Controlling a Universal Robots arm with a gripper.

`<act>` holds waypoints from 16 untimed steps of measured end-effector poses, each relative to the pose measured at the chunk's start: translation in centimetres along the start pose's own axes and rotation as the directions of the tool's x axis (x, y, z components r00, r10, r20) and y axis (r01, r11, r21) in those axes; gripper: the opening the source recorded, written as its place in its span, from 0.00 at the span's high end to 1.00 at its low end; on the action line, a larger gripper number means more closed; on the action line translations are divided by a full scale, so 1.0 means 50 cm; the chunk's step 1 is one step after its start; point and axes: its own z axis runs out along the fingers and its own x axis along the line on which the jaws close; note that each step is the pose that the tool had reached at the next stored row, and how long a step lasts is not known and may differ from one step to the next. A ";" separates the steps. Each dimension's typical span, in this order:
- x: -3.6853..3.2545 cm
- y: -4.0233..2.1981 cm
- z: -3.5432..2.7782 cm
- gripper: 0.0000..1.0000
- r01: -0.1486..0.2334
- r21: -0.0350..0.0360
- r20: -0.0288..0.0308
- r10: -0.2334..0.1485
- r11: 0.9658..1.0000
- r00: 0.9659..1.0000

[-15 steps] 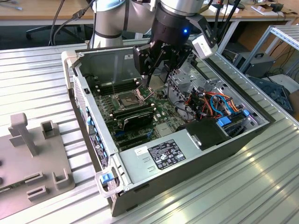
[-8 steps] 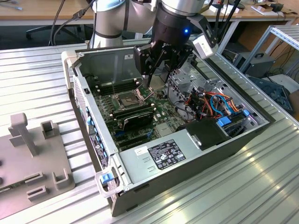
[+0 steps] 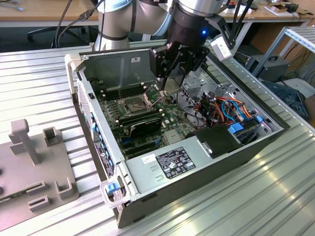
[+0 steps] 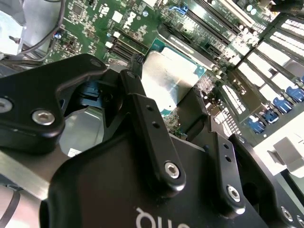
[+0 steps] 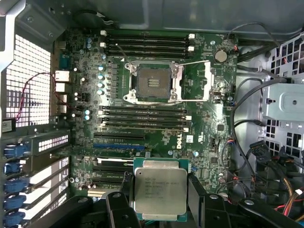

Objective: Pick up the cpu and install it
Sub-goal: 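Pick up the cpu and move it towards the insertion slot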

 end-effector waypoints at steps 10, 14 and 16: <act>-0.003 0.000 0.000 0.45 0.000 0.000 0.000 0.000 1.000 1.000; -0.003 0.000 0.000 0.45 0.000 0.000 0.000 0.000 1.000 1.000; -0.005 0.000 0.000 0.45 0.000 0.000 0.000 0.000 1.000 1.000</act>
